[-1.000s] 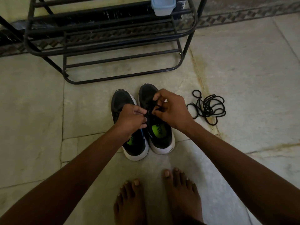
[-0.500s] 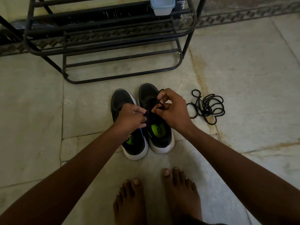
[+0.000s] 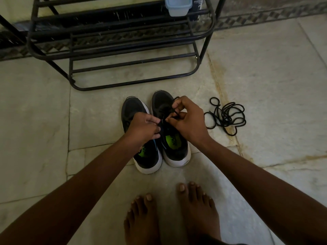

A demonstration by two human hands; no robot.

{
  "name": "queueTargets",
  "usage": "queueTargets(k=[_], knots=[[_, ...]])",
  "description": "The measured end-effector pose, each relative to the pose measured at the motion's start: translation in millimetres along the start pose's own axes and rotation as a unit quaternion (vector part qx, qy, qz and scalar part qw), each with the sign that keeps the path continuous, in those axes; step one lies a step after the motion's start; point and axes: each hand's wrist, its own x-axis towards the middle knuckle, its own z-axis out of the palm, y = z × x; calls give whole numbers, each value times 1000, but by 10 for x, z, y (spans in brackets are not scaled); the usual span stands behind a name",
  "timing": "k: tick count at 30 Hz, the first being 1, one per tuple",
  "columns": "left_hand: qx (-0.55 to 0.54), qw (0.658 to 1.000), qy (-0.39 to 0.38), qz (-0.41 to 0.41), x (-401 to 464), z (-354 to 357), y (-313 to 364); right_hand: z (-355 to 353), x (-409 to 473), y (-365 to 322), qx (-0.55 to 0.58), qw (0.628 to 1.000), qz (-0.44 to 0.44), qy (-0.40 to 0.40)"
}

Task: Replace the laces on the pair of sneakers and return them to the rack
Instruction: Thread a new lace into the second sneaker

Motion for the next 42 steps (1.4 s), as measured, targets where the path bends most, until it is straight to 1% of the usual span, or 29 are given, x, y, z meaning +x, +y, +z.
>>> queueTargets(k=[23,33,42], knots=[[-4,1000,-4,4,-10,-7,4,4,0,13,18,1000,23,8],[-5,1000,-3,0,-10,-6,7,61,-74,17,3,999,-6,44],[-9,1000,-5,-5,2,-15,-9,42,-23,96,-65,996,-65,-10]])
